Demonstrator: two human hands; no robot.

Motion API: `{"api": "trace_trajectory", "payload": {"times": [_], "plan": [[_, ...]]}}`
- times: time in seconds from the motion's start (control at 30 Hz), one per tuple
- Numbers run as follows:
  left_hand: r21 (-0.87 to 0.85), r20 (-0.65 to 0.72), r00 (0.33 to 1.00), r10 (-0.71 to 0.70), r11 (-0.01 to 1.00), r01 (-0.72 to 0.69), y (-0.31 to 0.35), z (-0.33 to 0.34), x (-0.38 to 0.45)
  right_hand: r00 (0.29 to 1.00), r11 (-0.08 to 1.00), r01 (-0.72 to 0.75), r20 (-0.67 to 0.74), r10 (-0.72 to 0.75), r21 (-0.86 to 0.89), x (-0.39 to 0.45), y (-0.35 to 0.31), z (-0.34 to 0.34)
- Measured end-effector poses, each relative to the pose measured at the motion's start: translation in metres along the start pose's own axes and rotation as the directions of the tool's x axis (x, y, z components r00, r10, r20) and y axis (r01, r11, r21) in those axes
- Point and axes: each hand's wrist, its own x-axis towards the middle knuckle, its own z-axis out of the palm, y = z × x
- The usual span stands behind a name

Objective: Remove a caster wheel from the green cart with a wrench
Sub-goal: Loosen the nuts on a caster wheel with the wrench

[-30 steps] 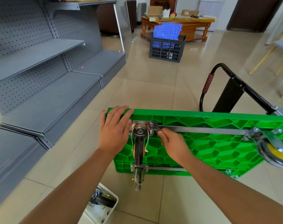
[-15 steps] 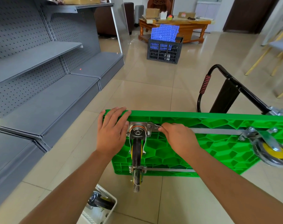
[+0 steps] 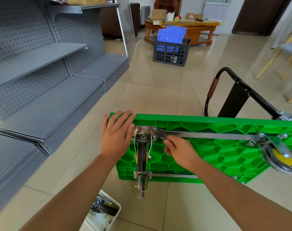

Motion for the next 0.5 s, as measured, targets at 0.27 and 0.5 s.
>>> {"api": "trace_trajectory", "payload": {"times": [0.27, 0.5], "plan": [[-0.009, -0.007, 1.0, 0.008, 1.0, -0.008, -0.002, 0.0, 0.0, 0.999, 0.982, -0.037, -0.008, 0.039, 0.187, 0.005, -0.003, 0.013], [-0.019, 0.006, 1.0, -0.023, 1.0, 0.023, 0.003, 0.0, -0.001, 0.998, 0.984, -0.039, -0.036, 0.046, 0.174, 0.008, -0.004, 0.022]]}}
